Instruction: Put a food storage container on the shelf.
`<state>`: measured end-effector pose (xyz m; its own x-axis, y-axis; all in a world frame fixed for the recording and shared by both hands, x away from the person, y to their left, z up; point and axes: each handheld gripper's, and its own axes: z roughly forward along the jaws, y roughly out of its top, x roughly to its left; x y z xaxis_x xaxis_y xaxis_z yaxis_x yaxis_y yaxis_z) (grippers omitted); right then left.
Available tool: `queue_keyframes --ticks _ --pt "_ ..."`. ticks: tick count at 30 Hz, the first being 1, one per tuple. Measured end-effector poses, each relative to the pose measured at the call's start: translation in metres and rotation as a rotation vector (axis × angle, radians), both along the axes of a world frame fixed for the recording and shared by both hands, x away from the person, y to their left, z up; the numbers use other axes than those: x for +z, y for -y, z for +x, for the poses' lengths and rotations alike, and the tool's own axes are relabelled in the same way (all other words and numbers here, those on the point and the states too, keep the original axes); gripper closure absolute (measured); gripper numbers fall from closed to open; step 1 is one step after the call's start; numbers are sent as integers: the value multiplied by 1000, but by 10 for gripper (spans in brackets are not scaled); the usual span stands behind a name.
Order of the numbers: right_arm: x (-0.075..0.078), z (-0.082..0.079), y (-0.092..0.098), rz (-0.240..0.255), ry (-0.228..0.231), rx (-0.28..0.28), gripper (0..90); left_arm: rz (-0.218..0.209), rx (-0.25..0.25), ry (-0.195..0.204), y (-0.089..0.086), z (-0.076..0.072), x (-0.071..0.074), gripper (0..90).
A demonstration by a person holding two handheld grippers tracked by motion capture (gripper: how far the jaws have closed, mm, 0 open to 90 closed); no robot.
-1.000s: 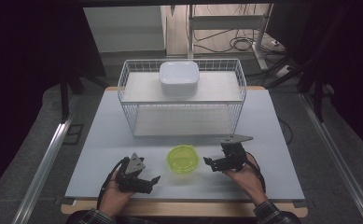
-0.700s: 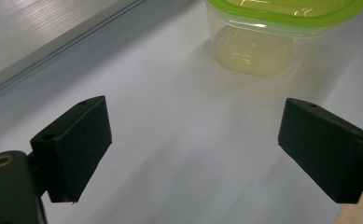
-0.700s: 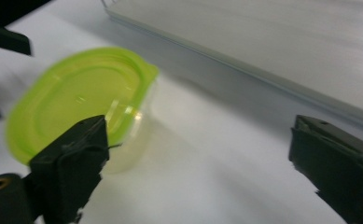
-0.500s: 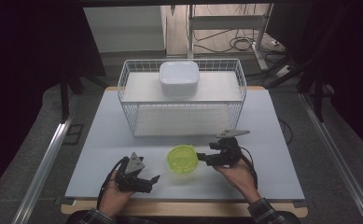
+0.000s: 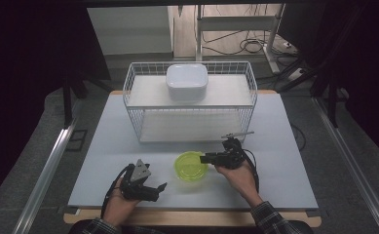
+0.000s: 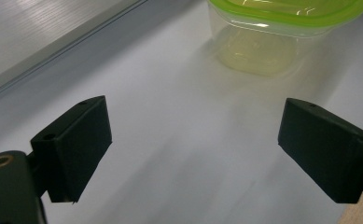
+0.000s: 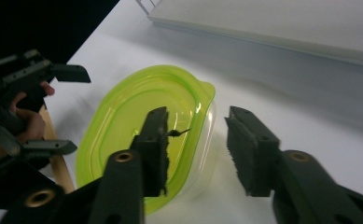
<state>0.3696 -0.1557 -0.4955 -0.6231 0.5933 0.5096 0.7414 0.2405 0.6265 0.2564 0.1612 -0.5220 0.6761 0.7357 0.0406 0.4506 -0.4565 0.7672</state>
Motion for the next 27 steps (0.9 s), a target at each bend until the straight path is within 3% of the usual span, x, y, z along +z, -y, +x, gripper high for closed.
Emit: queue_keyframes --ticks 2,3,4,9,12,17,21,27 --pt "-2 3 -1 23 -43 -6 656 1 -2 1 0 0 0 94" --pt "-2 3 -1 23 -43 -6 656 2 -2 1 0 0 0 94" --pt "-6 6 -1 46 -84 -16 688 2 -3 1 0 0 0 94" --pt "-9 7 3 80 -134 -26 771 1 -4 0 0 0 0 94" --pt "-10 7 4 120 -187 -29 810 3 -5 1 1 0 0 94" --pt "-7 5 4 125 -186 -27 817 2 -5 1 1 0 0 94" --pt "-4 3 4 116 -157 -34 819 2 -4 2 0 0 0 94" --pt "3 3 9 167 -159 -46 820 -8 3 3 -1 0 1 94"
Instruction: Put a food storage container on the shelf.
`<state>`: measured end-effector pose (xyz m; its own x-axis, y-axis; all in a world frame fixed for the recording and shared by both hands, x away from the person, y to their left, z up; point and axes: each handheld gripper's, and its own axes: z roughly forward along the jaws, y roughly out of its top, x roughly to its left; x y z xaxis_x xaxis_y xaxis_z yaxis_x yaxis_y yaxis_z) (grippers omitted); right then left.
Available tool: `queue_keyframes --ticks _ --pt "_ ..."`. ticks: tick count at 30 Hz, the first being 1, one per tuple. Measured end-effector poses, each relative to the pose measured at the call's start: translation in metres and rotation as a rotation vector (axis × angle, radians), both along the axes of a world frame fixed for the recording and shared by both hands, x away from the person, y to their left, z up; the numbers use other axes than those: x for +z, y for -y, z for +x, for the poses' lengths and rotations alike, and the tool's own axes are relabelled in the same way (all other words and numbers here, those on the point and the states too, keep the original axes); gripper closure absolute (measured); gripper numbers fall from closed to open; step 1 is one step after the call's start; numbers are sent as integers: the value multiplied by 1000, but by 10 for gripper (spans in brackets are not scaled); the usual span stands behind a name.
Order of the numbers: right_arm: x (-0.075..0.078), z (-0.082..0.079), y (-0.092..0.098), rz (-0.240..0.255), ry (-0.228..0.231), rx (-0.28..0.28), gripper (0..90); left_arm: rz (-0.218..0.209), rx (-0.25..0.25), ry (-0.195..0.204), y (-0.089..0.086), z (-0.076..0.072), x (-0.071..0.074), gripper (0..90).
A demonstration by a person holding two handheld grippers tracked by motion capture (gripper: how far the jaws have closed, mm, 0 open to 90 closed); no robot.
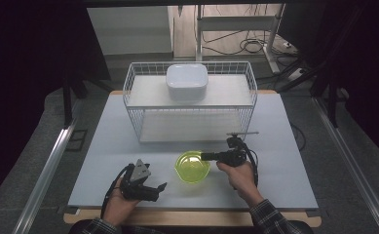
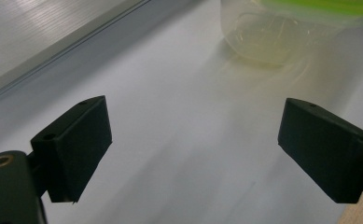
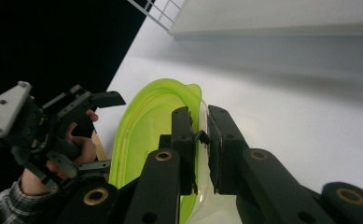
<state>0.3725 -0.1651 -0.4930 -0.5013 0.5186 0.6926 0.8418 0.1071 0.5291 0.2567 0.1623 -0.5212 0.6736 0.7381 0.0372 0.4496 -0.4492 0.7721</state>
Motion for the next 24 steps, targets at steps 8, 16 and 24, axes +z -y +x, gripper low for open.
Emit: queue_keyframes --ticks 8,16,24 --pt "20 -3 7 53 33 -11 820 -18 3 -7 -2 1 0 94" --pt "53 -2 12 78 86 -26 820 -19 2 -4 -2 1 1 93" --pt "71 1 11 87 118 -23 819 -19 1 -4 -2 1 1 93"
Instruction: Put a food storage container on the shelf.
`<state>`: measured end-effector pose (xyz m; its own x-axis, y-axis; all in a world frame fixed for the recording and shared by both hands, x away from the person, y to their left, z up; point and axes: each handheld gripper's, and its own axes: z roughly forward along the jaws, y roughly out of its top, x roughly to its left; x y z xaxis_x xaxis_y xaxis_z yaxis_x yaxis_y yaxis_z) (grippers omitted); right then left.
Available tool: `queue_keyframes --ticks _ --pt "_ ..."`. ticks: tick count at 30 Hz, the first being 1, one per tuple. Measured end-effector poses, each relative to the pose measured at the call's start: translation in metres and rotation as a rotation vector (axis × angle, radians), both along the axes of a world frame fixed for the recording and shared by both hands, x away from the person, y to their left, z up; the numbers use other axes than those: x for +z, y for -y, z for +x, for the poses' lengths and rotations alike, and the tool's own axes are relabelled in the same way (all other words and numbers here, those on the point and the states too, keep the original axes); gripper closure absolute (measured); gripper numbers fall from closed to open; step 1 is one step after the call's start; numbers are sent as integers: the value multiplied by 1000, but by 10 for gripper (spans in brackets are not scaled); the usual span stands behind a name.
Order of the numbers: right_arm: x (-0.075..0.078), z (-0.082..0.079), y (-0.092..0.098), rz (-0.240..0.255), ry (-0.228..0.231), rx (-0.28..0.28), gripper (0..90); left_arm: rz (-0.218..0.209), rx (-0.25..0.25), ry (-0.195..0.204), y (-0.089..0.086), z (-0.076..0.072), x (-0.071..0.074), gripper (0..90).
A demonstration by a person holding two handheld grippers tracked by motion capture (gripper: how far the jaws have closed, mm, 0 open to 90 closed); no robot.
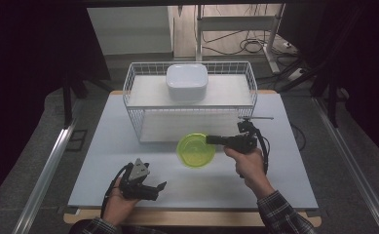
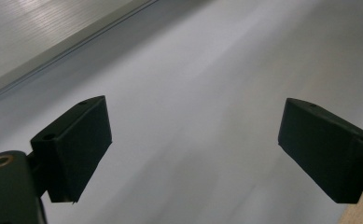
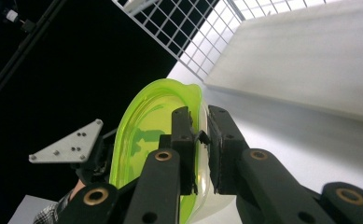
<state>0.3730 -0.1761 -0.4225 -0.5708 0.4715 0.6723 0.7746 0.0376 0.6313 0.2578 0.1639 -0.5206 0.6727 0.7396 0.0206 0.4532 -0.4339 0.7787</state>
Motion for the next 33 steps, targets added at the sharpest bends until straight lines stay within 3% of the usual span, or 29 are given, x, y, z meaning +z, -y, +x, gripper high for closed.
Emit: queue_keyframes --ticks 19,33 --pt "47 10 -10 53 78 -3 819 6 -5 4 0 0 0 93" --pt "83 20 -11 59 125 -22 819 4 -5 2 1 0 0 93"
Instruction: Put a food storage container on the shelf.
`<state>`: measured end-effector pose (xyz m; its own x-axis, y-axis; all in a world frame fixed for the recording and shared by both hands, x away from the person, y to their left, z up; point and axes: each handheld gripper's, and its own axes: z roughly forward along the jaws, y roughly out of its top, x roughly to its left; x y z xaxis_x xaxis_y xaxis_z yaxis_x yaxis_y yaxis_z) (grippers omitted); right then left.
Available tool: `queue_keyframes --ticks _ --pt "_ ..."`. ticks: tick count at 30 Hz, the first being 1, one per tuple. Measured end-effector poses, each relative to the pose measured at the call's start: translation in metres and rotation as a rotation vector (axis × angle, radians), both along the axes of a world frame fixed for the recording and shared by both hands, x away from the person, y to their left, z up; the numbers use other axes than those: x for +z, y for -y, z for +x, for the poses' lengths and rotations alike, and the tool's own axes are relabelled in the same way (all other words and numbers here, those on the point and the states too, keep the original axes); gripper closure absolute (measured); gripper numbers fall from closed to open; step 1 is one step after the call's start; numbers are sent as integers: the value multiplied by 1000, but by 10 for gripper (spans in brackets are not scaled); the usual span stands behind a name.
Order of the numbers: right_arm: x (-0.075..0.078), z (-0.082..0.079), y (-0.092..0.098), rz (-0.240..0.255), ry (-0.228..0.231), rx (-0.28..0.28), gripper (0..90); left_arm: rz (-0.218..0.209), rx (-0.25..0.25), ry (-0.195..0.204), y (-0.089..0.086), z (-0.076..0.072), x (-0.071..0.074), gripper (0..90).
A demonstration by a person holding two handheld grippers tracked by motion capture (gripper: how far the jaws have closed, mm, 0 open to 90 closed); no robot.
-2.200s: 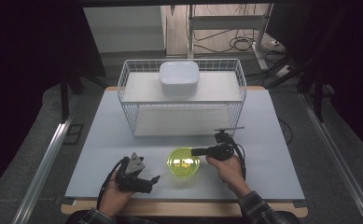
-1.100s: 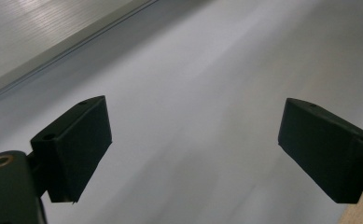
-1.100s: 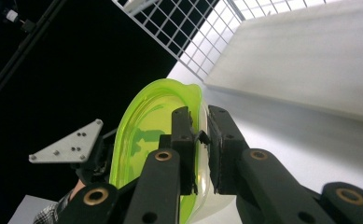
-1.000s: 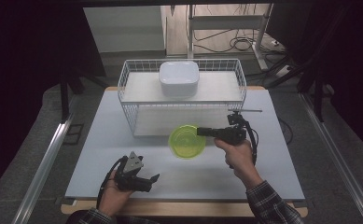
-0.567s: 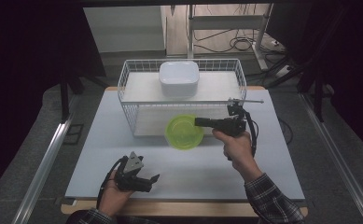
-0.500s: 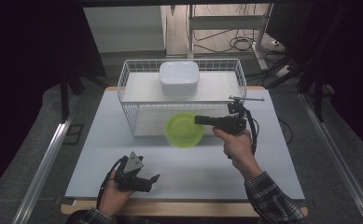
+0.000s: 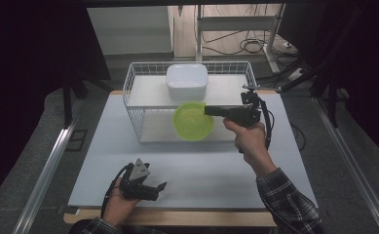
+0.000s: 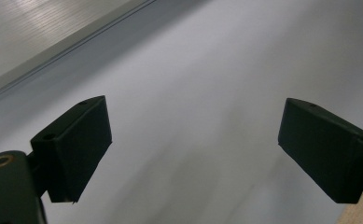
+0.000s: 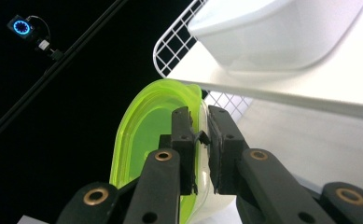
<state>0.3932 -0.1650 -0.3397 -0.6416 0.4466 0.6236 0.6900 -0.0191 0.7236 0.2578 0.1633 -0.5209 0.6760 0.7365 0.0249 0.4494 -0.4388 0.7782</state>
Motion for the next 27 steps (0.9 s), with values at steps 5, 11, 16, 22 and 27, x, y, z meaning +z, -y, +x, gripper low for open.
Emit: queue_keyframes --ticks 5,11,16,22,27 --pt "8 3 -2 5 4 -7 819 1 -1 1 0 0 0 93" --pt "22 8 -5 15 22 -9 819 0 -5 -2 0 0 0 93" --pt "30 13 -7 28 14 -14 819 0 -5 -3 0 0 0 93" --pt "43 18 -9 33 26 -25 819 1 -6 -4 0 0 0 93" --pt "54 23 -14 34 38 -40 819 -4 -4 -4 0 0 0 94"
